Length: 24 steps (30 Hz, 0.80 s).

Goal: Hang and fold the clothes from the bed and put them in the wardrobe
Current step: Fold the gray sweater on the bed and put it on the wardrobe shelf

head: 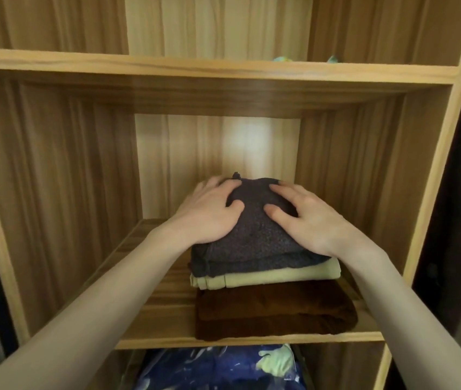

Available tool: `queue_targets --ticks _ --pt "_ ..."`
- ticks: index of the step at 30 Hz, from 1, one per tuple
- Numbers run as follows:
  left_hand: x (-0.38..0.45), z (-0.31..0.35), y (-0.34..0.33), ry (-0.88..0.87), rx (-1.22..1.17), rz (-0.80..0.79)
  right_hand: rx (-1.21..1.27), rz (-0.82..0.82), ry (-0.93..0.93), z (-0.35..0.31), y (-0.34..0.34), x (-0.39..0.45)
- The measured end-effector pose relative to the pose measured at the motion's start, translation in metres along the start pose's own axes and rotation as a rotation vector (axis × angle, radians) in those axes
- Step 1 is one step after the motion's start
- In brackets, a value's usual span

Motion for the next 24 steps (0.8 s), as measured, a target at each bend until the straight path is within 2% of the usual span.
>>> queue_targets --ticks 4,7,12,18,21,24 --pt "0.006 0.0 -0.026 0.027 0.017 -0.185 -0.02 -0.037 -0.065 0.011 -0.007 0.003" --pt "0.008 -0.008 -0.032 0.035 0.033 -0.18 -0.033 -0.064 -0.093 0.015 -0.012 0.006" --pt "0.002 -0.006 -0.03 -0.004 0.08 -0.02 -0.046 -0.017 -0.071 0.01 -0.012 0.0" --pt "-0.027 0.027 -0.016 -0.107 0.292 0.323 -0.026 0.145 -0.033 0.007 0.004 -0.035" --pt "-0.048 0.053 -0.018 -0.216 0.266 0.463 -0.108 0.217 -0.044 0.011 0.014 -0.069" --pt "-0.063 0.081 -0.035 -0.307 0.17 0.491 -0.203 0.314 -0.096 0.017 0.027 -0.116"
Point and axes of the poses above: each hand's wrist, its own x-axis towards the middle knuckle, its own y-axis out of the back of the hand, z = x × y, the point moved 6 cm from there along x, towards the middle knuckle, and after that the axes turned 8 degrees about -z, right-handed, at the moved point
